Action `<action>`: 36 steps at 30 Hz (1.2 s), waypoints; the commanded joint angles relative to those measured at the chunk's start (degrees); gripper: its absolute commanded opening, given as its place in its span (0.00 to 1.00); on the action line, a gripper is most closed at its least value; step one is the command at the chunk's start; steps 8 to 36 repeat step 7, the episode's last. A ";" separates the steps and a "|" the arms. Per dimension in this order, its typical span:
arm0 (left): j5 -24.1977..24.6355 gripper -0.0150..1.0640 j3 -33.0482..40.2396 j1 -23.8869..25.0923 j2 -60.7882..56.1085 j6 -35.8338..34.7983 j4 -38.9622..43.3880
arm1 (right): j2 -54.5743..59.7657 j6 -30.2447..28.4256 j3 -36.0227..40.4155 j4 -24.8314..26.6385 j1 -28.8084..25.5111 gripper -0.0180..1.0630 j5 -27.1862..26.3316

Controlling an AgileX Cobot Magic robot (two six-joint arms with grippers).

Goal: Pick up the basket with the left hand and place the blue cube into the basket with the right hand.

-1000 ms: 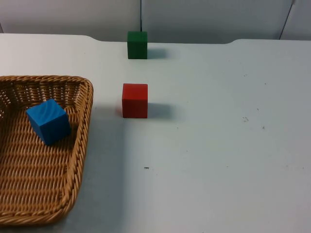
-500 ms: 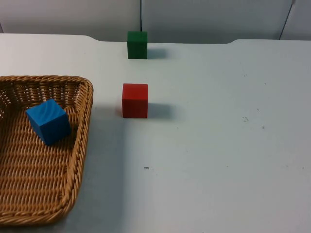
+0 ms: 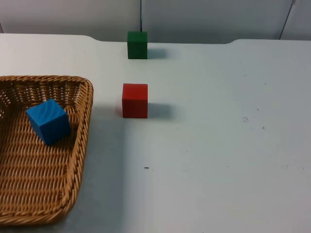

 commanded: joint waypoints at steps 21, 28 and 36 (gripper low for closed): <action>-0.49 0.99 0.10 -0.26 -0.22 -0.20 -0.38 | -0.14 -0.33 0.52 -0.26 -6.92 0.99 -0.89; -0.49 0.99 0.10 -0.26 -0.22 -0.20 -0.38 | -0.14 -0.33 0.52 -0.26 -6.92 0.99 -0.89; -0.49 0.99 0.10 -0.26 -0.22 -0.20 -0.38 | -0.14 -0.33 0.52 -0.26 -6.92 0.99 -0.89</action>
